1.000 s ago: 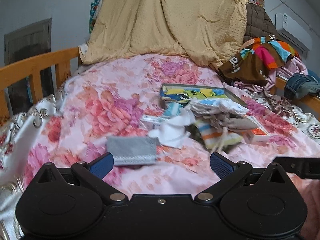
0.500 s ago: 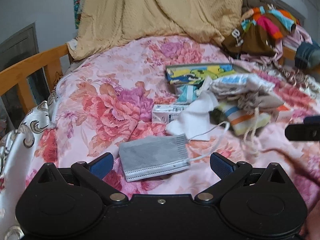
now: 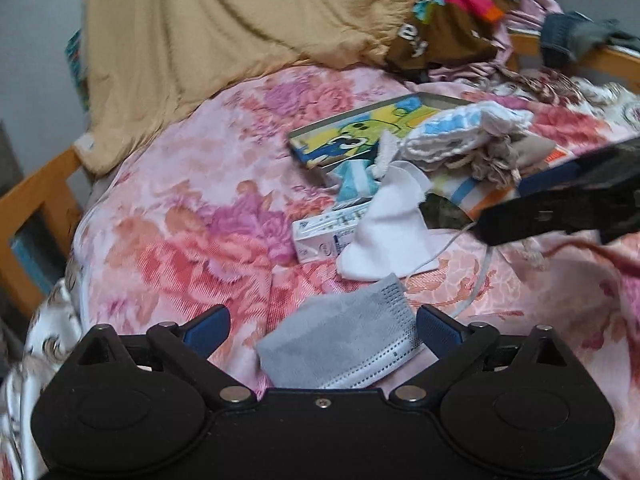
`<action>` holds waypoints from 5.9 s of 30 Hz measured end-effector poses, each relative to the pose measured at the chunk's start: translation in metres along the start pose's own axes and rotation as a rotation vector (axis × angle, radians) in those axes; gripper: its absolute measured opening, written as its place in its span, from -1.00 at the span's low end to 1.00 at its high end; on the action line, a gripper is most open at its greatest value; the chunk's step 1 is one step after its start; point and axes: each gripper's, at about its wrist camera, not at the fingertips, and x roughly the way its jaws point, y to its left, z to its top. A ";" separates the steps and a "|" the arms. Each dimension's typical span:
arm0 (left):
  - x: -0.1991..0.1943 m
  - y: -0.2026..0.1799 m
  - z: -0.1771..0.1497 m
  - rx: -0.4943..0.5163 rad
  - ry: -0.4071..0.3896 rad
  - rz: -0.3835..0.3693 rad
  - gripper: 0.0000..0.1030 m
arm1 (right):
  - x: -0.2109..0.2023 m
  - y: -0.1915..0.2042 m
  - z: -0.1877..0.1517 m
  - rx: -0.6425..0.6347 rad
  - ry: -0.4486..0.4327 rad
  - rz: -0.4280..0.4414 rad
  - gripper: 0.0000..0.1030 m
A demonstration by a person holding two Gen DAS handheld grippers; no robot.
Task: Organize soft objects
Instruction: 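Grasp the grey face mask with the left tool while the right tool grasps the white cloth, then carry the grey mask and white cloth into the metal tray and release both, then move both tools back over the pile toward the white fluffy bundle and beige pouch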
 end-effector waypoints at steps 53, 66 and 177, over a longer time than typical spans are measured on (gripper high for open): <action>-0.038 -0.006 -0.001 -0.371 -0.098 0.006 -0.16 | -0.008 0.048 -0.010 -0.271 -0.090 -0.064 -0.87; -0.049 -0.024 0.028 -0.469 -0.103 -0.024 -0.15 | -0.053 0.021 0.007 -0.161 -0.166 -0.033 -0.87; 0.145 -0.038 0.202 -0.560 -0.003 0.037 0.87 | 0.002 -0.196 0.135 0.084 -0.181 -0.167 0.96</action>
